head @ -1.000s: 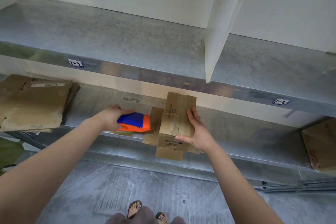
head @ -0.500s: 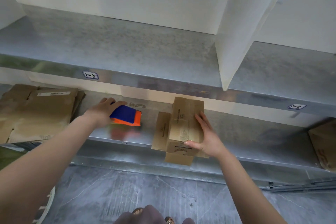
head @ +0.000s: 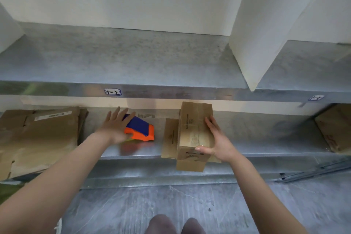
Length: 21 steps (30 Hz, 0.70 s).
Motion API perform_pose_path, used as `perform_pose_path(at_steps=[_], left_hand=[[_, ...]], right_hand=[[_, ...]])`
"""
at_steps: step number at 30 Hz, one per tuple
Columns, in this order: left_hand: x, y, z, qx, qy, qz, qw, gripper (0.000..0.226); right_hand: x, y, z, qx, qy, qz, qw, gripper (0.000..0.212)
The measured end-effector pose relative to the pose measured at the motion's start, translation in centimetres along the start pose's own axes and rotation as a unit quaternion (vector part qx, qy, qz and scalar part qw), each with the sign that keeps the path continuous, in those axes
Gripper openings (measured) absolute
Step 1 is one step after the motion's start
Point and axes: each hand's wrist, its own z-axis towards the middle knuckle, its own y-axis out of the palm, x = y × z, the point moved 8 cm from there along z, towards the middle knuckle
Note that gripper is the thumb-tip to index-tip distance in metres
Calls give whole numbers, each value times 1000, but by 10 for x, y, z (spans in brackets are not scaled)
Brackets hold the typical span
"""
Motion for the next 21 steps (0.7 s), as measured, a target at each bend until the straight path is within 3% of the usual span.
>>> perform_pose_path(at_steps=[2,5,9,14,17,21], left_hand=[[18,-10,-2,45,36,30,998,77],[76,-34,-15,129,139,-45,981,68],[154,-54,-28,152,199,-73,965,64],[202,-43,-15,101,177,-135,970,69],[207,-21,-9,54,141,-211,966,75],[209,-3,-11,24,118,-348,930,84]], right_hand=[[-2,-1,-5,10,-1,6,1000,114],[-8,-5,-13,45,-16,-13,999,102],[-12,-22,-22,104,-29,-82,991,81],[-12,-39,-20,131,-50,-215,966,68],[-5,-25,-8,79,-29,-163,983,65],[4,-10,0,46,-24,-24,998,66]])
